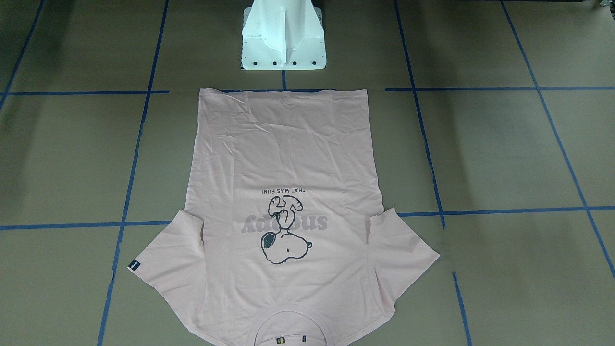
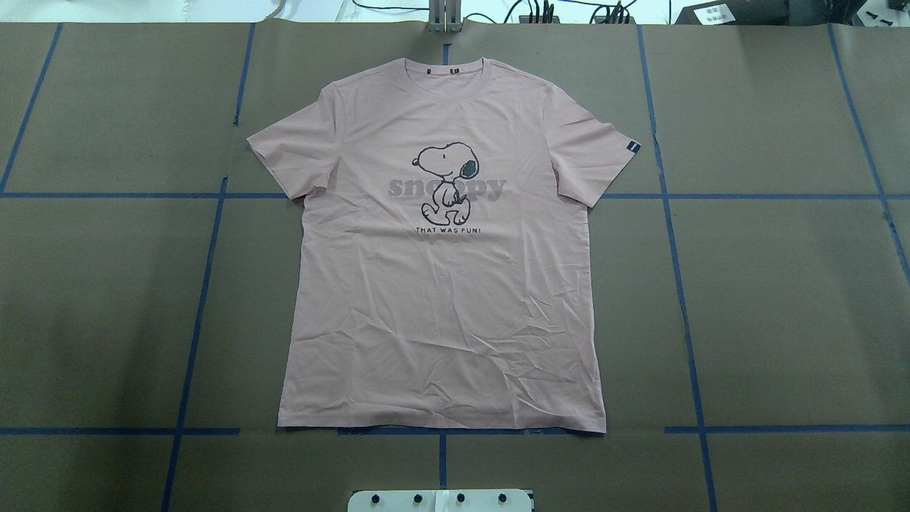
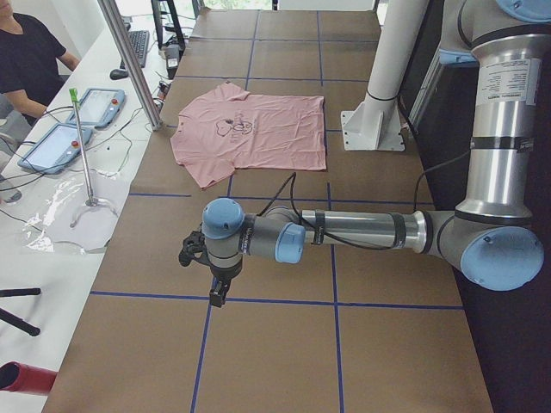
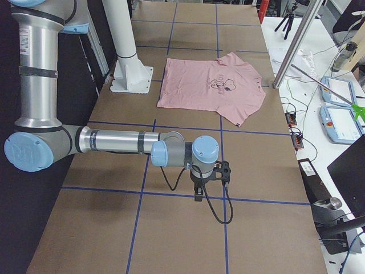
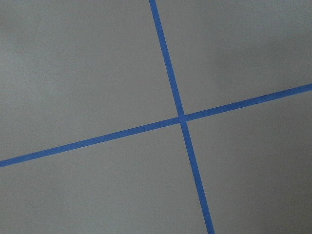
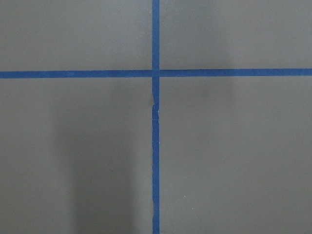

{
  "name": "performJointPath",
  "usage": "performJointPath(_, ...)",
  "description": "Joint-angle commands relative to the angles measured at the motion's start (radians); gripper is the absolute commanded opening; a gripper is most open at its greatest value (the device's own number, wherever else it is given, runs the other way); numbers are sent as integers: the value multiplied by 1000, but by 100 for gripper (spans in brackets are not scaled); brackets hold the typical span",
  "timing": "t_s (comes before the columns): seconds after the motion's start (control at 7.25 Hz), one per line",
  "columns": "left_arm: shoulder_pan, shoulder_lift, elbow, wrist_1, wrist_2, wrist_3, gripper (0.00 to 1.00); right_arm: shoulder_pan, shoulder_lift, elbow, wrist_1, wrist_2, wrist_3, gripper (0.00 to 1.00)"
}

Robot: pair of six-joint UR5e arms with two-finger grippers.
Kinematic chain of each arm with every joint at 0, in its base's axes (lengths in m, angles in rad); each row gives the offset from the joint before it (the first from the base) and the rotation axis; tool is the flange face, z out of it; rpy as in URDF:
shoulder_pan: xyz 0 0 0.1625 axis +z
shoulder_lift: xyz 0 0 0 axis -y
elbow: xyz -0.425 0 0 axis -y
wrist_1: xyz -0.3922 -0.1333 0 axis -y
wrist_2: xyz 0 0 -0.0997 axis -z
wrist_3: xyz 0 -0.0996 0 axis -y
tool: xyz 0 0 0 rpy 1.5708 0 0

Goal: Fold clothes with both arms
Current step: 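Move the right gripper toward the sleeve nearest it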

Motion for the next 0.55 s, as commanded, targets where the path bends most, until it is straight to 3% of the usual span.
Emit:
performJointPath(0.0,0,0,-1,0,1,0,100,-1,9,9,0,3,6,100)
performJointPath(0.41,5,-87,-46,-6,-1,-3,100,-44,145,-1,0,3,26,100)
